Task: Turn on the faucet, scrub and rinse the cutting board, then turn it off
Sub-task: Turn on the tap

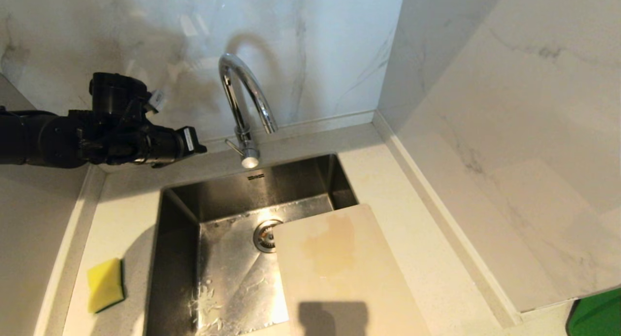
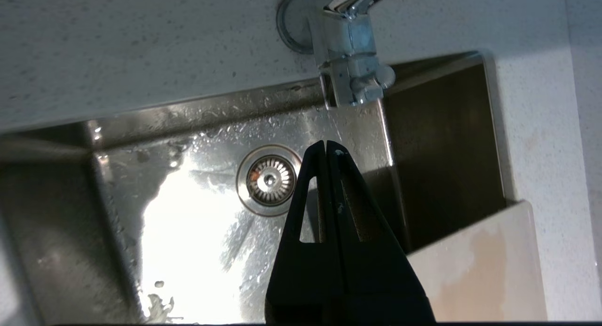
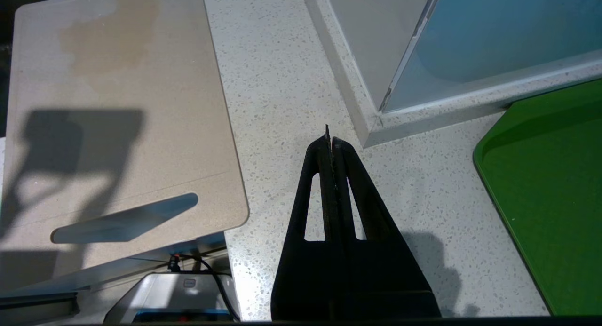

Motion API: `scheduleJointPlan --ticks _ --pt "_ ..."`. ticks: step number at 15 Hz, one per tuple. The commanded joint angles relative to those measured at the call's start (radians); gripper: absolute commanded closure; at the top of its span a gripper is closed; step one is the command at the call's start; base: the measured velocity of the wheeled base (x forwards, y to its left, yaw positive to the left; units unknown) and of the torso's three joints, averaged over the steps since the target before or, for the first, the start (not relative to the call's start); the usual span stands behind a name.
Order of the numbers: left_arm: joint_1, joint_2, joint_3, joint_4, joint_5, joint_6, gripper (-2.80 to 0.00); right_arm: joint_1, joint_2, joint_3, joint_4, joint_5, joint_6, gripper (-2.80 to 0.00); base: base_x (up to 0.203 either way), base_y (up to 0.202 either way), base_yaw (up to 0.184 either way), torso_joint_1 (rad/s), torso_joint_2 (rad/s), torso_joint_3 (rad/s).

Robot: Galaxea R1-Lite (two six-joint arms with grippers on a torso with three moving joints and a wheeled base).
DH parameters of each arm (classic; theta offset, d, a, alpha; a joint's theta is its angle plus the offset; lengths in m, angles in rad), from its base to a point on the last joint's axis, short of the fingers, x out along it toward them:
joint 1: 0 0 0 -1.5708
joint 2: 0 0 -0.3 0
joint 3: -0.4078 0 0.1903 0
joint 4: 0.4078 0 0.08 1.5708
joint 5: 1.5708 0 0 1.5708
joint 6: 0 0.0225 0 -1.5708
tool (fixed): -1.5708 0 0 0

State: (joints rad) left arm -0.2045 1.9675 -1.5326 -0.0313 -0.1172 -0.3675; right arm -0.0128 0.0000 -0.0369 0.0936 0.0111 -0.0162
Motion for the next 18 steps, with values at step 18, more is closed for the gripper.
scheduleJointPlan --ticks 18 --pt "-0.007 0.307 -0.418 -0.015 0.089 -0.1 0.0 -0.001 -0.002 0.0 0.001 0.001 -0.001 0.0 0.0 0.0 0.0 0.0 0.0 0.0"
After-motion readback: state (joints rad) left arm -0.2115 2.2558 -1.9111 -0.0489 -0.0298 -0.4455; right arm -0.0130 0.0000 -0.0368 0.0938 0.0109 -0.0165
